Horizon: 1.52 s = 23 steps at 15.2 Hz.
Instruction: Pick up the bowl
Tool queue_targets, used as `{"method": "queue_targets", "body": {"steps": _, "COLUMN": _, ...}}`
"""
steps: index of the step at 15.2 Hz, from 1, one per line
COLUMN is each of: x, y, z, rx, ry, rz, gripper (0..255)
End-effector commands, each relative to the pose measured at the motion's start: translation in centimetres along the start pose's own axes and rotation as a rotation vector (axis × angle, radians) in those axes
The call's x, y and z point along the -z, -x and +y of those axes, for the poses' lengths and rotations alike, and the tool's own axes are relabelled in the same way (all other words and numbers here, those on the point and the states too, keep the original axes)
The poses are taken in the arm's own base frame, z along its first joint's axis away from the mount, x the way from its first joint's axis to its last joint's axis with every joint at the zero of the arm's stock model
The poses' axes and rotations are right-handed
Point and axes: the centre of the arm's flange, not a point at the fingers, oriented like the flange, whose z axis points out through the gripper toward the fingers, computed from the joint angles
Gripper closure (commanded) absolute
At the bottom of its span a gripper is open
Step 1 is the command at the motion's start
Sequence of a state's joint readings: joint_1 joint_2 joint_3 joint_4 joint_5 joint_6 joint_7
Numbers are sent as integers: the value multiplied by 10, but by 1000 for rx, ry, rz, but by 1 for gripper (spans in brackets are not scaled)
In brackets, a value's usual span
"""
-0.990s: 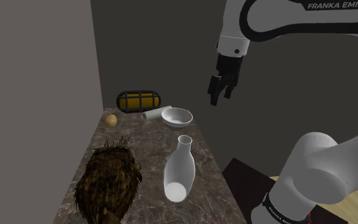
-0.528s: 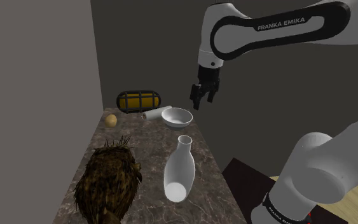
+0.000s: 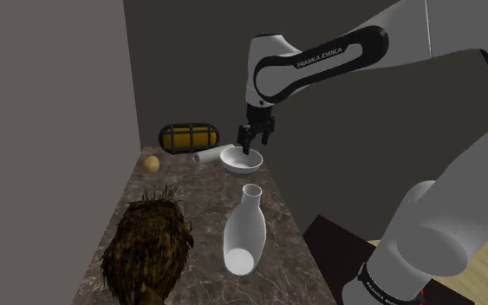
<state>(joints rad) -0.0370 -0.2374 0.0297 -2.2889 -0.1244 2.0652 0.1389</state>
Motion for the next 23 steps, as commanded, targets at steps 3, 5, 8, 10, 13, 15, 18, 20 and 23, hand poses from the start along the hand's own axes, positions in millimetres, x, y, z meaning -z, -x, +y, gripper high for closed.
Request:
{"method": "queue_targets", "body": {"steps": 3, "x": -33, "y": -43, "z": -2, "rx": -1, "ry": 13, "rz": 11, "gripper": 0}}
{"method": "queue_targets", "body": {"steps": 5, "x": -48, "y": -64, "z": -3, "rx": -2, "ry": 20, "rz": 16, "gripper": 0}}
{"method": "queue_targets", "body": {"steps": 8, "x": -71, "y": -95, "z": -3, "rx": -3, "ry": 31, "rz": 23, "gripper": 0}}
{"method": "queue_targets", "body": {"steps": 10, "x": -86, "y": -116, "z": -2, "rx": -4, "ry": 38, "rz": 28, "gripper": 0}}
{"method": "queue_targets", "body": {"steps": 13, "x": -103, "y": -133, "z": -3, "rx": -4, "ry": 43, "rz": 32, "gripper": 0}}
{"method": "queue_targets", "body": {"steps": 15, "x": -113, "y": -132, "z": -4, "rx": -4, "ry": 43, "rz": 32, "gripper": 0}}
{"method": "queue_targets", "body": {"steps": 18, "x": -129, "y": -132, "z": -6, "rx": -4, "ry": 43, "rz": 32, "gripper": 0}}
{"method": "queue_targets", "body": {"steps": 20, "x": -137, "y": -132, "z": -7, "rx": -4, "ry": 43, "rz": 32, "gripper": 0}}
{"method": "queue_targets", "body": {"steps": 23, "x": -136, "y": -132, "z": -7, "rx": -4, "ry": 43, "rz": 32, "gripper": 255}}
